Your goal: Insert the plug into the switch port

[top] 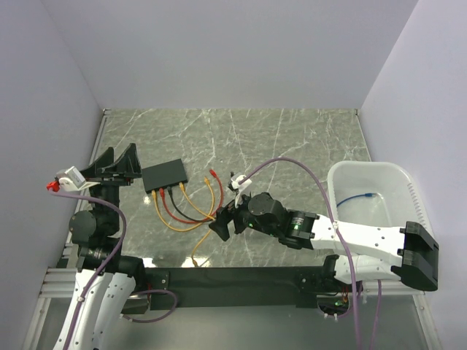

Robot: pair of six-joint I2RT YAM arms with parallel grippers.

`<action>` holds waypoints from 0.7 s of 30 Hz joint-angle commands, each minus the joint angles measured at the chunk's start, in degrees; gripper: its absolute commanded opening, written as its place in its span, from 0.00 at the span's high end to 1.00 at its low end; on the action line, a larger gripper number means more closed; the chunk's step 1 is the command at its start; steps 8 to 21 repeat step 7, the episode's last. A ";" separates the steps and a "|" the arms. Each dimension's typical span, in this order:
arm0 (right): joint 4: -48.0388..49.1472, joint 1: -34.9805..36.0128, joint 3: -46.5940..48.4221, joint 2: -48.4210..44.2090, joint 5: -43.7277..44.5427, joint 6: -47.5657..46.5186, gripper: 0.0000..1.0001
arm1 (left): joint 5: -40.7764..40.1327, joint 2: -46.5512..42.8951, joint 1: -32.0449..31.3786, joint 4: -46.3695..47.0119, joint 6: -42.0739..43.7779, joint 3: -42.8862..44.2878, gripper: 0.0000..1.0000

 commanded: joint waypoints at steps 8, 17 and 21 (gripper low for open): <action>4.79 2.54 -2.09 -2.80 1.17 -2.21 0.02 | -1.71 0.65 -0.16 0.00 0.68 0.63 0.12; 4.79 2.54 -2.09 -2.80 1.17 -2.21 0.02 | -1.71 0.65 -0.16 0.00 0.68 0.63 0.12; 4.79 2.54 -2.09 -2.80 1.17 -2.21 0.02 | -1.71 0.65 -0.16 0.00 0.68 0.63 0.12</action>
